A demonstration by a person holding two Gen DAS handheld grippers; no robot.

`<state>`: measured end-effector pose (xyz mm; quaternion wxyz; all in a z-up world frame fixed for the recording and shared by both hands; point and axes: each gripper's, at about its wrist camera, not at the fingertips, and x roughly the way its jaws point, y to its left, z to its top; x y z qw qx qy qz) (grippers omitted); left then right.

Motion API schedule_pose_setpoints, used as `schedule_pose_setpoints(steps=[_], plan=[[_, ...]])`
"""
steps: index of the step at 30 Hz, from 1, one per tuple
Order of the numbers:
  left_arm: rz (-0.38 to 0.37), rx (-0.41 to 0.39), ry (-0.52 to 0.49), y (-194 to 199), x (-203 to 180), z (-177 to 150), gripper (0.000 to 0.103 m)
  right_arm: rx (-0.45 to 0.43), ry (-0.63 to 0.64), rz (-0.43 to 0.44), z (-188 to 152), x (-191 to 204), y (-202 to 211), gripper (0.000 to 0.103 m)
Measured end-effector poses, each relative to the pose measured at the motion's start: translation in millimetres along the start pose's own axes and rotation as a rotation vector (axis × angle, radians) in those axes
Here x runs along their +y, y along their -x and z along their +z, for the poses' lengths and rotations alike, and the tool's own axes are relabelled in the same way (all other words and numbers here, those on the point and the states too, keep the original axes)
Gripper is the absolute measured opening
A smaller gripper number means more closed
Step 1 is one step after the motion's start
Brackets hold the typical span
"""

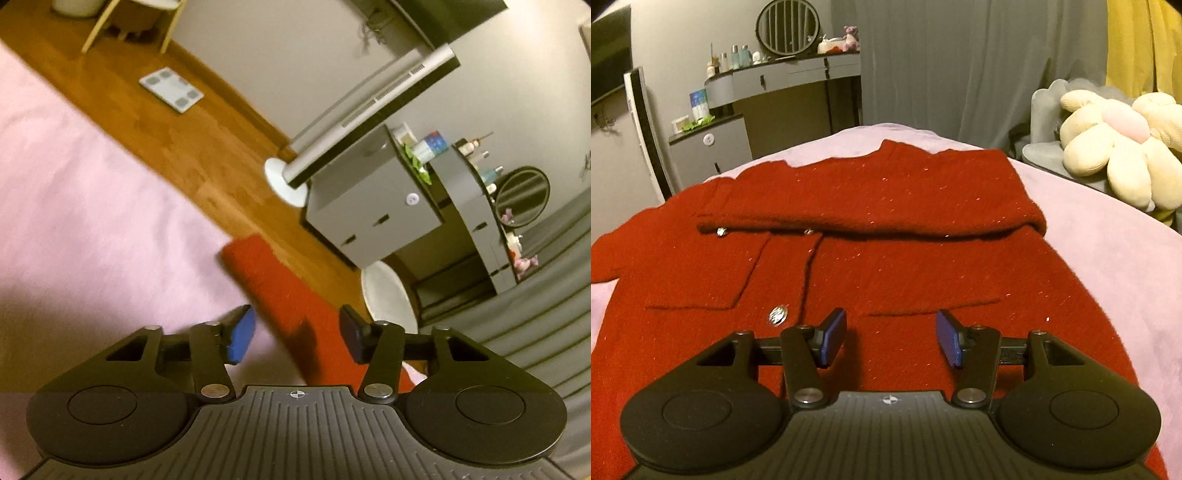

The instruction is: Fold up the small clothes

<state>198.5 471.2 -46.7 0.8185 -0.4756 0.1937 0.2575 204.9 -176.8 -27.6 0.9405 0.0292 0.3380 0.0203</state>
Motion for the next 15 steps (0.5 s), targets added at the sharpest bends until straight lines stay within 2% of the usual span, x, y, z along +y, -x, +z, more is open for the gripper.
schedule_pose_setpoints(steps=[1,2,3,4,5,8,11,15], plan=[[0.005,-0.005,-0.008,-4,-1,4,0.05,-0.001,0.001,0.002,0,2,1,0.053],[0.018,-0.001,-0.012,-5,0,5,0.04,-0.003,0.001,0.004,0,3,1,0.053],[0.045,0.006,-0.011,-11,-2,7,0.034,-0.004,-0.002,0.007,0,4,2,0.053],[0.059,0.005,-0.013,-5,2,4,0.019,-0.003,-0.005,0.011,-1,5,2,0.053],[0.073,0.012,-0.018,-6,3,6,0.012,-0.003,-0.008,0.012,-1,5,3,0.053],[0.078,0.014,-0.054,-1,-6,6,0.011,-0.007,0.002,0.011,-2,5,4,0.053],[0.044,-0.006,-0.228,11,-40,-5,0.011,-0.027,-0.011,0.011,0,0,8,0.053],[-0.117,0.016,-0.407,30,-108,-44,0.01,-0.058,-0.048,0.021,4,-8,13,0.053]])
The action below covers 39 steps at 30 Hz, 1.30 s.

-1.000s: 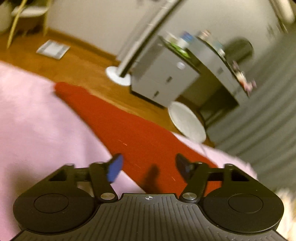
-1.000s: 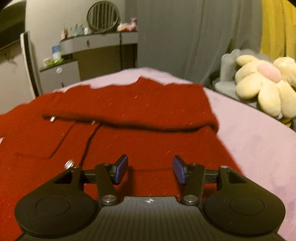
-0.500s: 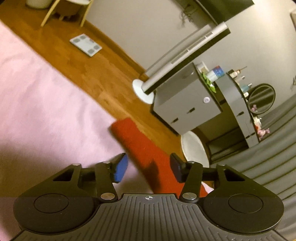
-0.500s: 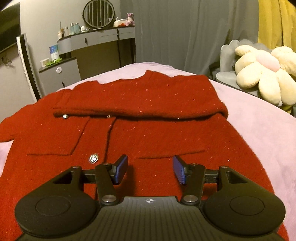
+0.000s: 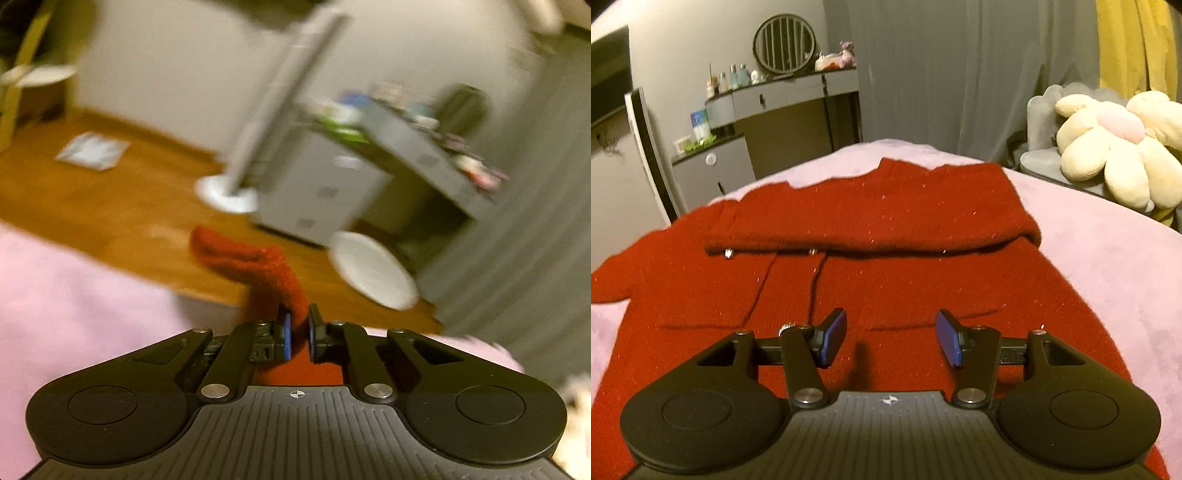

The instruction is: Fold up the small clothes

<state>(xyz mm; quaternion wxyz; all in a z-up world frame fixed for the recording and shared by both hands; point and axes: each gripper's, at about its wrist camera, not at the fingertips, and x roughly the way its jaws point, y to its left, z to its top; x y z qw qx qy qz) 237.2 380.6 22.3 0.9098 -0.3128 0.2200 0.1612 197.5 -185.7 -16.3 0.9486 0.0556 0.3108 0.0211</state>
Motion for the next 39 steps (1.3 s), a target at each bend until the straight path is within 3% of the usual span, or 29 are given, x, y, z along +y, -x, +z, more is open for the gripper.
schedule_pose_setpoints(steps=[4,7,9,10,12,13,17,19,23,28,33,36,39], plan=[[-0.228,0.036,-0.177,6,-111,-38,0.01,-0.019,-0.033,0.007,2,-8,3,0.053],[-0.381,0.094,-0.316,9,-200,-92,0.011,-0.029,-0.065,0.012,4,-16,7,0.053],[-0.433,0.138,-0.387,9,-243,-133,0.012,-0.045,-0.078,0.012,6,-23,10,0.053],[-0.435,0.157,-0.429,7,-263,-155,0.017,-0.053,-0.088,0.011,8,-27,12,0.053],[-0.435,0.207,-0.49,5,-287,-189,0.041,-0.064,-0.113,0.007,10,-37,14,0.053],[-0.418,0.233,-0.476,6,-289,-202,0.057,-0.066,-0.127,0.003,11,-42,14,0.053],[-0.333,0.297,-0.269,24,-245,-220,0.071,-0.044,-0.179,0.02,13,-59,9,0.053],[-0.242,0.283,-0.187,34,-209,-215,0.072,-0.02,-0.207,0.06,13,-62,0,0.053],[-0.068,0.278,-0.191,38,-170,-204,0.072,0.026,-0.247,0.198,20,-47,-24,0.054],[-0.003,0.193,-0.221,24,-151,-185,0.078,0.06,-0.226,0.335,47,-10,-60,0.064],[-0.006,0.179,-0.109,3,-131,-181,0.079,0.152,-0.298,0.437,69,14,-110,0.064],[-0.01,0.159,-0.117,2,-131,-181,0.08,0.192,-0.287,0.429,71,30,-133,0.054],[-0.007,0.146,-0.137,1,-132,-182,0.08,0.216,-0.267,0.442,70,44,-145,0.024]])
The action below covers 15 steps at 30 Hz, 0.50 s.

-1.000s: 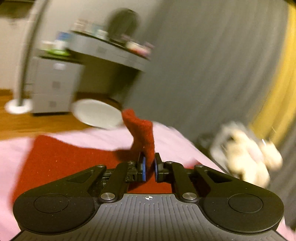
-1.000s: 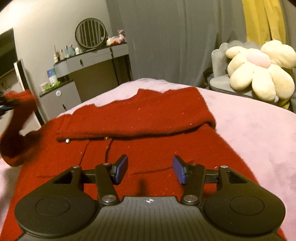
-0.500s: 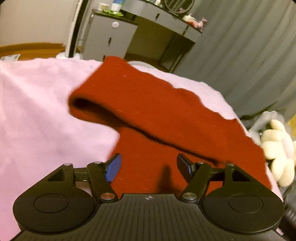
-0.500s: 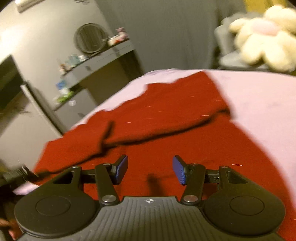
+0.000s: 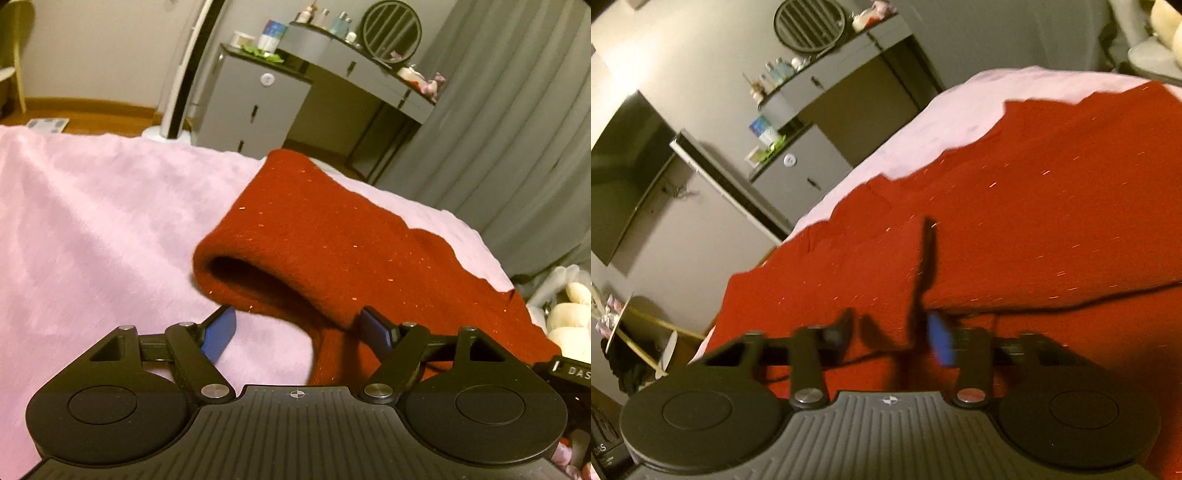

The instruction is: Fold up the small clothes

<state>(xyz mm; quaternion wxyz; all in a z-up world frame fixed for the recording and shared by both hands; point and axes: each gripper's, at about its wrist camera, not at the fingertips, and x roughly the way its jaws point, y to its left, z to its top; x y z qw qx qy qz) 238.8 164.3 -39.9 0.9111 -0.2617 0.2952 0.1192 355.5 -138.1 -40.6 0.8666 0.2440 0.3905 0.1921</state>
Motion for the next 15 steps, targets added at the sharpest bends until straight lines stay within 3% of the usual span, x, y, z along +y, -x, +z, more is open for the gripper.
schedule_pose_setpoints(steps=[3,7,11,13,15], plan=[[-0.025,-0.012,0.009,9,-3,0,0.08,-0.013,0.092,-0.041,-1,15,-2,0.016],[-0.085,-0.039,-0.011,15,-9,4,0.089,-0.176,0.21,-0.083,15,32,30,0.014],[-0.104,-0.039,-0.061,12,-18,0,0.089,-0.339,0.343,-0.317,31,29,60,0.014],[-0.109,-0.015,-0.048,7,-17,-3,0.087,-0.344,0.36,-0.437,37,11,65,0.014],[-0.123,0.013,-0.021,1,-15,-6,0.086,-0.288,0.322,-0.484,42,-17,62,0.015]])
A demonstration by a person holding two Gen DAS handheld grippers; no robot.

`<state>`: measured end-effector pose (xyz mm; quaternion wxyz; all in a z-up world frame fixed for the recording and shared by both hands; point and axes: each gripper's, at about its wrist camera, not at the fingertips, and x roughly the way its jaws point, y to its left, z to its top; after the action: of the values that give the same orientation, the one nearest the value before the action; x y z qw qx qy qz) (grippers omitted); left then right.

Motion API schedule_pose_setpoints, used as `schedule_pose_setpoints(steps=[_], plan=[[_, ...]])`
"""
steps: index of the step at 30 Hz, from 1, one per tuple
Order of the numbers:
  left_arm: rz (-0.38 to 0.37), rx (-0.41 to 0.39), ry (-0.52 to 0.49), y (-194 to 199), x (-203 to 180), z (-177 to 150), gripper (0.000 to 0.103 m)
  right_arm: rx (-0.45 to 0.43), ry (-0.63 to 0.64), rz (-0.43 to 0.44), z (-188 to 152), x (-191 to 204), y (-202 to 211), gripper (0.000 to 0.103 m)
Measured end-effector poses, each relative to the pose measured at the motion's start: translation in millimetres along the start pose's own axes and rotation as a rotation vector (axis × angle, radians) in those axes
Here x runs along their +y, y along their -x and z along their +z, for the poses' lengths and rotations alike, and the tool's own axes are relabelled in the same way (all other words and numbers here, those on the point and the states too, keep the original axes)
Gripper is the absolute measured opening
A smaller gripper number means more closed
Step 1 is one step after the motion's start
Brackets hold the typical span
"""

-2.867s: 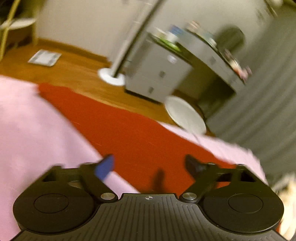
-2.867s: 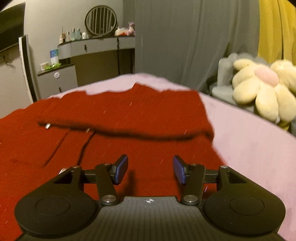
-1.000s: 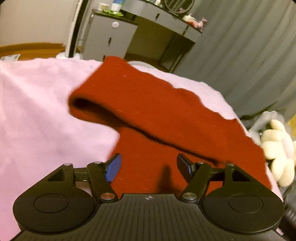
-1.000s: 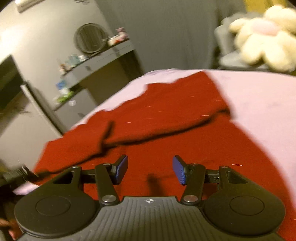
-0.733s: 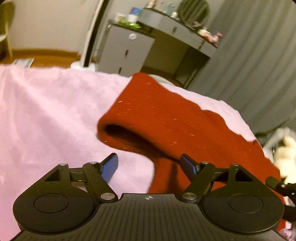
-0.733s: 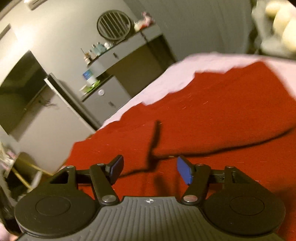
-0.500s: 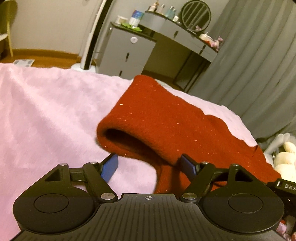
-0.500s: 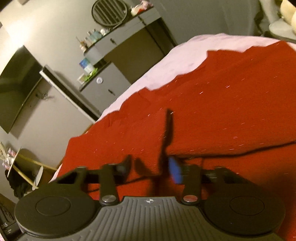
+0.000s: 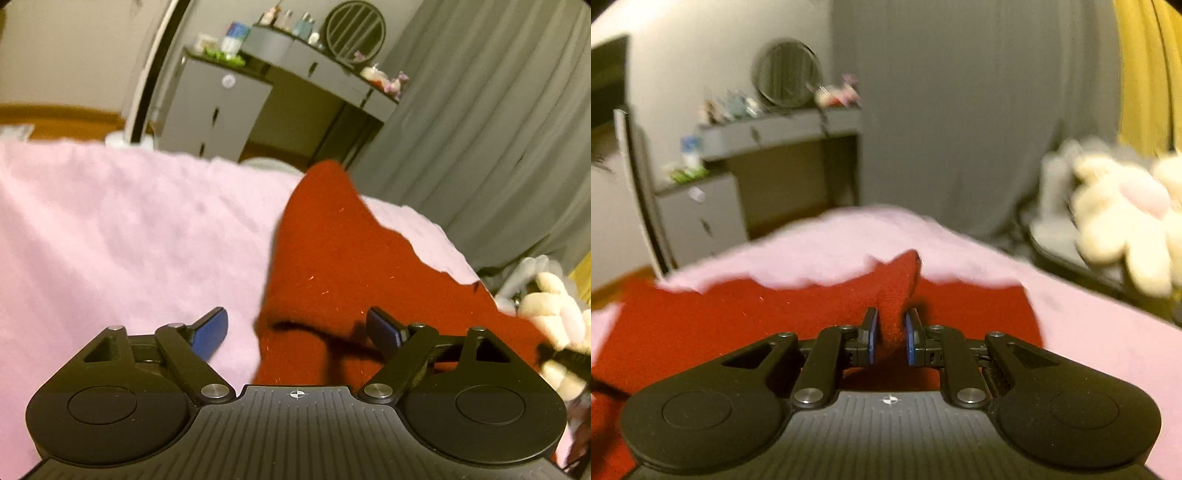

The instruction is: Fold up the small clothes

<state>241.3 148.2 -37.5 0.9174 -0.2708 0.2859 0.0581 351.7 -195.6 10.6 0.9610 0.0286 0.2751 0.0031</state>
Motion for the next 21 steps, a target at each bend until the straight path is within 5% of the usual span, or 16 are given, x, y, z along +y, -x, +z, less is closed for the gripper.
schedule_pose_setpoints(steps=[3,6,9,13,16,21], plan=[[0.009,0.001,-0.011,-4,-1,-4,0.086,0.106,-0.069,0.031,-13,-26,-20,0.023],[0.006,-0.011,-0.03,-5,-4,-7,0.086,0.133,-0.183,0.095,-21,-43,-27,0.049],[0.008,-0.015,-0.043,-7,-7,-11,0.088,0.149,-0.253,0.163,-26,-49,-38,0.054],[0.017,-0.022,-0.082,-6,-15,-14,0.091,0.139,-0.129,0.11,-19,-23,-48,0.027],[0.016,-0.024,-0.093,-8,-17,-17,0.095,0.011,0.053,-0.014,-9,-7,-30,0.011],[0.023,-0.03,-0.105,-7,-18,-18,0.095,-0.089,0.172,-0.236,-3,-16,-17,0.01]])
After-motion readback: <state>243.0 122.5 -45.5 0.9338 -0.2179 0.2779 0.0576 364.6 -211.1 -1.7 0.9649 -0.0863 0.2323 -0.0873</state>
